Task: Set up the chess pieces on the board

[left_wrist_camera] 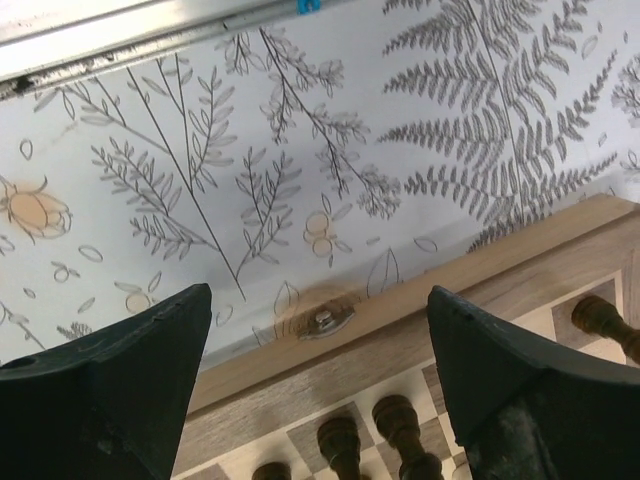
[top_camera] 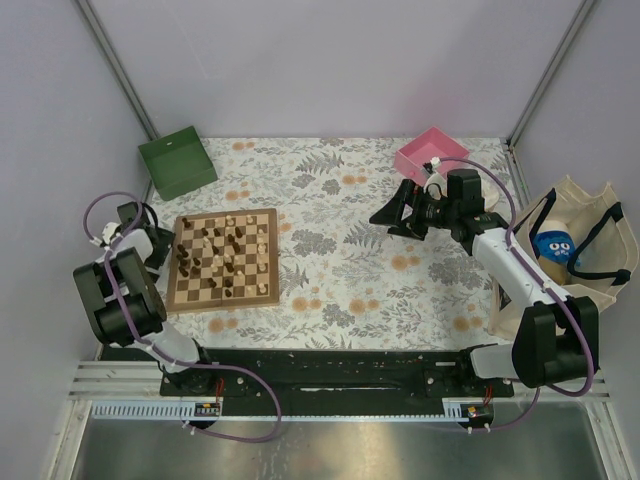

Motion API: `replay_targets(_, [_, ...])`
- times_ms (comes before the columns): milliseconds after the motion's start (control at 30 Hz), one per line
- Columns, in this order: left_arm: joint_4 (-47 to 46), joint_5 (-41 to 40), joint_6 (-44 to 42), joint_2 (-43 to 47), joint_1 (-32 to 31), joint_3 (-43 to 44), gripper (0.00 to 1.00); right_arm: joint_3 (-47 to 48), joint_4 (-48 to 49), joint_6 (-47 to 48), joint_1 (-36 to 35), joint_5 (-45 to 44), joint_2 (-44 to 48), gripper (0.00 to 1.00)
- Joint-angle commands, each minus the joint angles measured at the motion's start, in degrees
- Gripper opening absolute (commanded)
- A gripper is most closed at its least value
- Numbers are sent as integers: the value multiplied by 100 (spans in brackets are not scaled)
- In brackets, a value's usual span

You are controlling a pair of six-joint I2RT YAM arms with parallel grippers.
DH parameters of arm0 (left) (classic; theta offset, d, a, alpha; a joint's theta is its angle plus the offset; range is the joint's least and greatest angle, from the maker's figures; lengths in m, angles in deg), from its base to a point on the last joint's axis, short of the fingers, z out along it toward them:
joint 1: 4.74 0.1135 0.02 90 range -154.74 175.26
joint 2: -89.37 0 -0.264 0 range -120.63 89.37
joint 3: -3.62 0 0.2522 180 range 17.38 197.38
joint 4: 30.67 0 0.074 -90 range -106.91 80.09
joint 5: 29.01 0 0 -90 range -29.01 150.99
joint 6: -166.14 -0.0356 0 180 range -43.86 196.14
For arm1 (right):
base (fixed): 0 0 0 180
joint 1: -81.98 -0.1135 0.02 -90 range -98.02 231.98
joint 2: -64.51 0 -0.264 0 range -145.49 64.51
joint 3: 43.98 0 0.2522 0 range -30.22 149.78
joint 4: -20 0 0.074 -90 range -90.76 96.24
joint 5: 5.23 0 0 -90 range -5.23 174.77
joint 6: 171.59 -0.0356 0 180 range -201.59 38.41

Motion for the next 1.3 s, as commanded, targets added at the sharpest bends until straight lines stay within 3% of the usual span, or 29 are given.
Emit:
replay_targets(0, [281,174,102,516,-255,-212,91,-59,-15,-60,-40,-498,-48,99])
replay_targets(467, [298,60,207,1097,-554,-670,93,-1149,1521,-948,-330,-279,-593,99])
replay_targets(667, [290,147,190,1097,-300,-451,95,-1202,1532,-913,-347,-253,-655,99])
replay_targets(900, [175,385,-118,790,263,-257,95,-1141,1637,-948,-347,-183,-734,99])
replay_targets(1267, [-62,1035,-276,86,289,-283,91,-991,1822,-1045,-347,-51,-1103,99])
